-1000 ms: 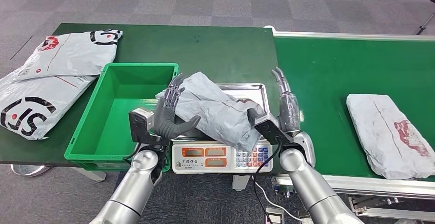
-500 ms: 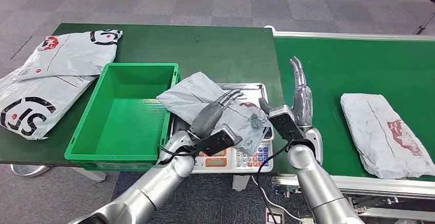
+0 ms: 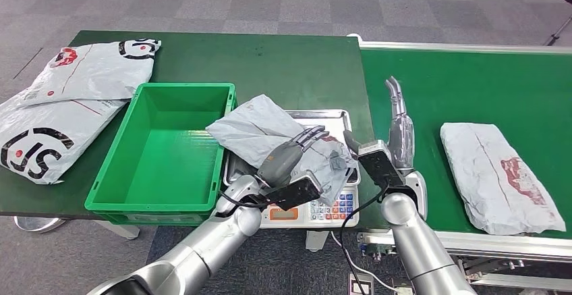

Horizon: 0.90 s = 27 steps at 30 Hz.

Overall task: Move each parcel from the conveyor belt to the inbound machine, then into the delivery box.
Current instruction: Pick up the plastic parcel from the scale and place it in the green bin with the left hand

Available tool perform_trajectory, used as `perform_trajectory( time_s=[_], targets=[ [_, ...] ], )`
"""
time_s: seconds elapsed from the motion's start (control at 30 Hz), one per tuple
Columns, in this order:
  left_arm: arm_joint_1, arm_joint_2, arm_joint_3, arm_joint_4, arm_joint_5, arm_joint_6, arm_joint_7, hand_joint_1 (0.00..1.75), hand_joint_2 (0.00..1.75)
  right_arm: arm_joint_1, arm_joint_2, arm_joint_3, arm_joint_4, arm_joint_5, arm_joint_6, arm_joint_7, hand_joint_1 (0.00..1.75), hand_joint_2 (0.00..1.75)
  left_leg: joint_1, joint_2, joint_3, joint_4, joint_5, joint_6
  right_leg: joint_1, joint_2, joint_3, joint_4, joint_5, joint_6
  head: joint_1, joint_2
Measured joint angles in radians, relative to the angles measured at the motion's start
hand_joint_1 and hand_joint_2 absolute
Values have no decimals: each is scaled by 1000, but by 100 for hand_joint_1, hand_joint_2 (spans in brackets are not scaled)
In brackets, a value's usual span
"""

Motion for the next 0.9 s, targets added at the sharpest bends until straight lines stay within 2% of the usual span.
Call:
perform_trajectory(
  time_s=[0.07, 0.13, 0.2, 0.3, 0.37, 0.43, 0.5, 0.6, 0.9],
  targets=[
    [-2, -2, -2, 6, -32, 6, 34, 0, 175, 1, 0, 0, 0, -1, 14, 2, 0, 175, 0, 0, 0, 0, 0, 0, 0, 0, 0, 0, 0, 0, 0, 0],
    [-5, -7, -13, 13, -102, 18, 114, 0, 175, 6, 0, -1, -3, -6, 44, 6, 0, 175, 0, 0, 0, 0, 0, 0, 0, 0, 0, 0, 0, 0, 0, 0],
    [-10, -18, -30, 22, -188, 14, 225, 0, 175, 18, 0, -1, -9, -12, 75, 8, 0, 175, 0, -1, 0, 0, 0, 0, 0, -1, 0, 0, 0, 0, 0, 0],
    [-22, -40, -54, 41, -282, -67, 417, 0, 175, 45, 2, -6, -27, -15, 96, 0, 0, 175, 0, -2, 0, 0, 0, 0, 0, -1, 0, 0, 0, 0, 0, 0],
    [-29, -51, -60, 54, -295, -140, 515, 87, 175, 67, 7, -12, -47, -13, 103, -12, 0, 175, 0, -1, 0, 0, -1, 0, 0, -1, 0, 0, 0, 0, 0, 0],
    [-36, -57, -64, 64, -279, -177, 560, 175, 175, 87, 15, -16, -69, -6, 107, -17, 0, 175, 0, -1, 0, 0, -1, 0, 0, -1, 0, 0, 0, 0, 0, 0],
    [-42, -59, -65, 72, -247, -148, 540, 175, 175, 101, 22, -19, -87, 2, 108, -9, 0, 175, 0, -1, 0, 0, -1, 0, 0, -1, 0, 0, 0, 0, 0, 0],
    [-42, -59, -50, 79, -217, -82, 463, 175, 175, 115, 25, -28, -101, 2, 111, -1, 0, 175, 0, -1, 0, 0, -1, 0, 0, -1, 0, 0, -1, 0, 0, 0],
    [-37, -53, 40, 82, -205, -14, 341, 175, 175, 134, 26, -47, -114, -22, 126, -17, 0, 175, 0, -1, 0, 0, 0, 0, 0, -1, 1, 0, 0, 0, 0, 0]
  ],
)
